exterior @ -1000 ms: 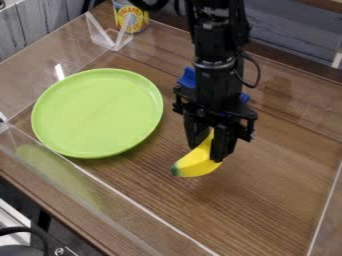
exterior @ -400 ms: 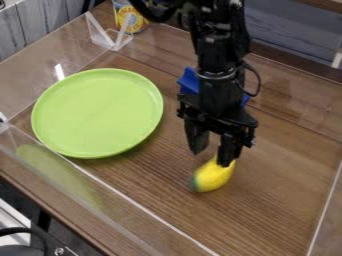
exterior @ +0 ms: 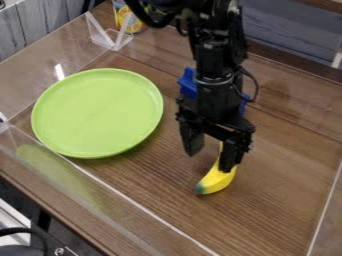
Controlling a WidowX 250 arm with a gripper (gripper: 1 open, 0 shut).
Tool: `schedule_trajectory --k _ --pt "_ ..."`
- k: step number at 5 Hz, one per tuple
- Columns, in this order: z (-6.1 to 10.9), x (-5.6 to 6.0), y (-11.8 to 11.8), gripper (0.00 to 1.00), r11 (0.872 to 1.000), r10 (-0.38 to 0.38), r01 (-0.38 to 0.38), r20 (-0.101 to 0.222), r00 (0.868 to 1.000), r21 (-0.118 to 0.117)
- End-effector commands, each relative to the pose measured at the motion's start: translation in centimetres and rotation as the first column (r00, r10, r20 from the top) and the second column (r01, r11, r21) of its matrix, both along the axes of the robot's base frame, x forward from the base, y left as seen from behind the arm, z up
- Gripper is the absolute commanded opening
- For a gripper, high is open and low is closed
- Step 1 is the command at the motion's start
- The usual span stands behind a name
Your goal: Remove the banana from inside the green plate and put it on the table
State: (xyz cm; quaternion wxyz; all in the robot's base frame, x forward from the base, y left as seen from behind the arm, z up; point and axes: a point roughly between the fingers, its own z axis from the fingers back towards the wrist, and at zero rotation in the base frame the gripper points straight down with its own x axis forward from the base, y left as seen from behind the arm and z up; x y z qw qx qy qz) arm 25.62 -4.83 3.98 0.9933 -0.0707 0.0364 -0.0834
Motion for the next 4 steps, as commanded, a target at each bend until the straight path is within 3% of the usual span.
schedule_trajectory --k 1,3,4 --pt "0.0 0.3 -0.3 1.0 1.0 -0.011 0.011 0.03 0.999 0.003" --pt "-1.0 0.2 -0.3 1.0 0.999 -0.032 0.032 0.032 0.999 0.018" --pt "0.4 0.2 0.2 1.0 0.999 -0.022 0.02 0.041 0.999 0.031"
